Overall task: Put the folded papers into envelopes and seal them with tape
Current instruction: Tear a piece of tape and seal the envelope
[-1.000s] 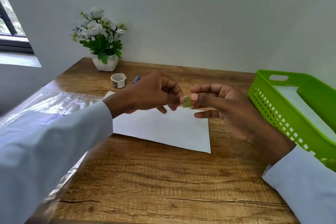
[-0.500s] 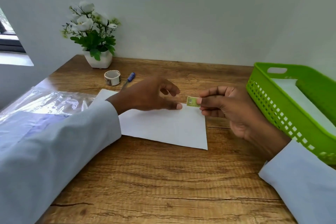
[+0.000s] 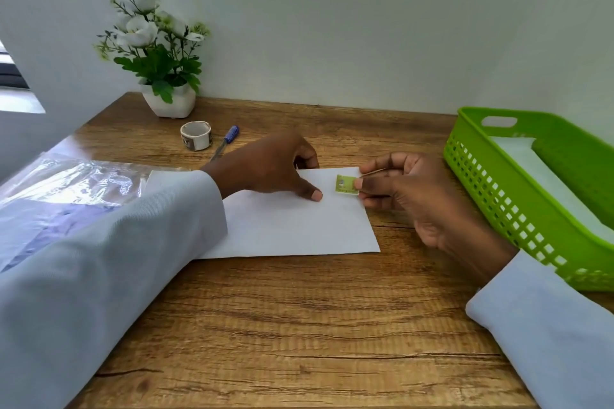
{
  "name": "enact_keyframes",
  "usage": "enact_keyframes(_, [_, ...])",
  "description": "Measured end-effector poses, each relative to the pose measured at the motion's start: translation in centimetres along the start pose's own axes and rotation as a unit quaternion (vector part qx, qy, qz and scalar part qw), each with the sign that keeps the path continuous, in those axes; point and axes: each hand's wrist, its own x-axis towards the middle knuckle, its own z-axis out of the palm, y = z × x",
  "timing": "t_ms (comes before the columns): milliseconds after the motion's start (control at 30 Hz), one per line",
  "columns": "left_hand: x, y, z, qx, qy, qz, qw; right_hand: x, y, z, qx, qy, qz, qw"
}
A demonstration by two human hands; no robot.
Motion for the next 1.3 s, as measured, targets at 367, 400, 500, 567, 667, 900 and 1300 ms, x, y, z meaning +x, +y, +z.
enact_keyframes(367, [-0.1, 1.1, -0.6, -0.097, -0.005, 0.04, 0.994, -0.1, -0.5, 0.0, -0.093, 0.041, -0.124, 0.987])
enact_keyframes(400, [-0.1, 1.0, -0.6, -0.1, -0.003, 0.042, 0.994, -0.1, -0.5, 0.0, -0.102, 0.045, -0.128, 0.986])
enact_keyframes(500, [0.1, 0.9, -0.5, -0.097, 0.004, 0.044, 0.994, -0.2, -0.5, 0.1, -0.123, 0.059, -0.14, 0.981])
enact_keyframes(567, [0.2, 0.9, -0.4, -0.095, 0.013, 0.048, 0.994, -0.3, -0.4, 0.2, -0.139, 0.07, -0.151, 0.976])
enact_keyframes(667, [0.4, 1.0, -0.3, -0.095, 0.027, 0.053, 0.994, -0.3, -0.4, 0.4, -0.166, 0.083, -0.167, 0.968])
enact_keyframes(900, [0.6, 1.1, -0.1, -0.068, 0.04, 0.057, 0.995, -0.4, -0.4, 0.4, -0.245, 0.106, -0.205, 0.942])
enact_keyframes(1300, [0.6, 1.5, 0.3, -0.075, 0.088, 0.059, 0.992, -0.6, -0.1, 0.9, -0.323, 0.12, -0.26, 0.902])
